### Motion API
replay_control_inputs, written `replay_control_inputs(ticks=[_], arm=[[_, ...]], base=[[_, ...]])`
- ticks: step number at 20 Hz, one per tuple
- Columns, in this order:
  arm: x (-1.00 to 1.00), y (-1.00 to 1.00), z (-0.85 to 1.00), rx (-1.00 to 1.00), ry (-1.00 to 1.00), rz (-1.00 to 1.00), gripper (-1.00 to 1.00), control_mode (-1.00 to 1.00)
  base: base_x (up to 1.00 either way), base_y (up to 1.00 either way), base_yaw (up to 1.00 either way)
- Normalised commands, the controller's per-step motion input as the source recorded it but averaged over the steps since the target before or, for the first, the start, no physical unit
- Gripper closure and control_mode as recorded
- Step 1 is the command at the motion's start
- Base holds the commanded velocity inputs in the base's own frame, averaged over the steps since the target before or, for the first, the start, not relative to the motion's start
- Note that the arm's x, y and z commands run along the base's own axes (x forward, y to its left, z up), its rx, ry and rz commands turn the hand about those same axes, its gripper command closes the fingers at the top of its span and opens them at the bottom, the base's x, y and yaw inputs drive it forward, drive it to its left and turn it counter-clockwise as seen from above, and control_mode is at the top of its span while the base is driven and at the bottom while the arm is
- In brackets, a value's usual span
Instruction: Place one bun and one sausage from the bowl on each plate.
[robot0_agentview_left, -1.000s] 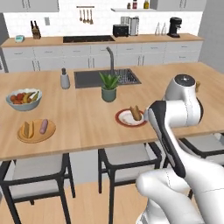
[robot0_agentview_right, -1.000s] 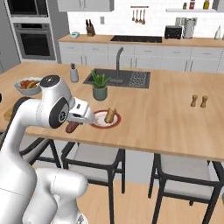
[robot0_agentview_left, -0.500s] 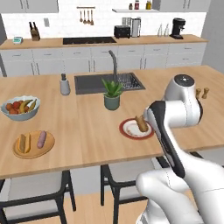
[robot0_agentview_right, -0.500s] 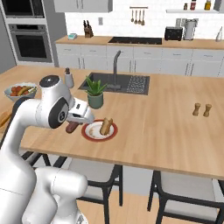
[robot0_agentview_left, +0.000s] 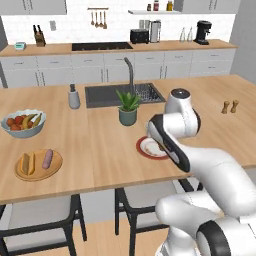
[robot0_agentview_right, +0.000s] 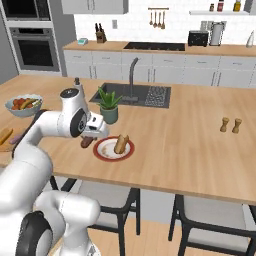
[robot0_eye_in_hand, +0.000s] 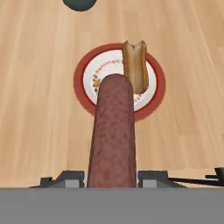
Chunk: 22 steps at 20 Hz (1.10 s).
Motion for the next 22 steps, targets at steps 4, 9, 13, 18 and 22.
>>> replay_control_inputs(ticks=[4,9,13,18,22], arm=[[0.99,0.13,-0.52,0.01,0.32,0.05,1.0,-1.0],[0.93,0.02,-0.46,0.0,0.18,0.01,1.0,-1.0],[0.78,0.0,-0.6,0.0,0.15,0.0,1.0,-1.0],[0.55,0.0,-0.87,0.0,0.07,0.0,1.0,-1.0],[0.39,0.0,-0.7,0.0,0.02,0.0,1.0,-1.0]], base=[[0.0,0.0,0.0],[0.0,0.0,0.0],[0.0,0.0,0.0],[0.0,0.0,0.0],[0.0,0.0,0.0]])
